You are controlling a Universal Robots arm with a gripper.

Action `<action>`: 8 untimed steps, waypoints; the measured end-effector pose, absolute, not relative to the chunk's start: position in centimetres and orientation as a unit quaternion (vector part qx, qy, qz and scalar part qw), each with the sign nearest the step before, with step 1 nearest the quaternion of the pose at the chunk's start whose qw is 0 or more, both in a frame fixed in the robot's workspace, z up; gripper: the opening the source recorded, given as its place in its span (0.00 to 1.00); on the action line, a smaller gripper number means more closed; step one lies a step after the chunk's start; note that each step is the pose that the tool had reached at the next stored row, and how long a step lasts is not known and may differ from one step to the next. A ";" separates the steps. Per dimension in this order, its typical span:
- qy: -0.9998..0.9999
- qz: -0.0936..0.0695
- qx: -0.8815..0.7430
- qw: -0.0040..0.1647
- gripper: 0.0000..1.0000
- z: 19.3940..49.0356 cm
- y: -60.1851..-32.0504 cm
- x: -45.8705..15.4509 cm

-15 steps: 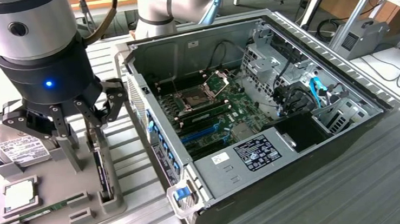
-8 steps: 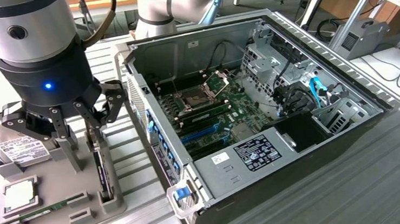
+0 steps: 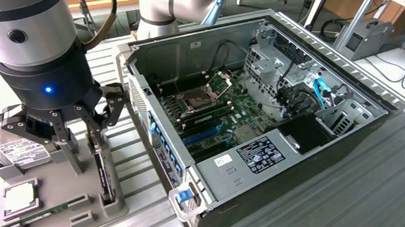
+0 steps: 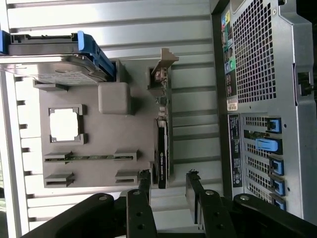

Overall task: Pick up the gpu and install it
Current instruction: 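Pick up the gpu and move the gpu toward the slot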

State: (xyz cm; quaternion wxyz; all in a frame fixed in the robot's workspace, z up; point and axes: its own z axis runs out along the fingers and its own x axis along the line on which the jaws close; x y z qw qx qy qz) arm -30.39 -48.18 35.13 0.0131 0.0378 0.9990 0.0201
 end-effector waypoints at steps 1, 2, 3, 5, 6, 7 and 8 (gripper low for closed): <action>0.999 0.020 0.038 0.013 0.42 35.1 -48.2 -30.4; 0.999 0.020 0.038 0.013 0.42 35.0 -48.2 -30.4; 0.999 0.020 0.038 0.013 0.42 35.0 -48.2 -30.4; 0.999 0.020 0.038 0.013 0.42 34.9 -48.2 -30.5; 0.999 0.020 0.038 0.013 0.42 34.9 -48.2 -30.5; 0.999 0.020 0.038 0.013 0.42 34.9 -48.2 -30.5; 0.999 0.020 0.038 0.013 0.42 34.8 -48.2 -30.5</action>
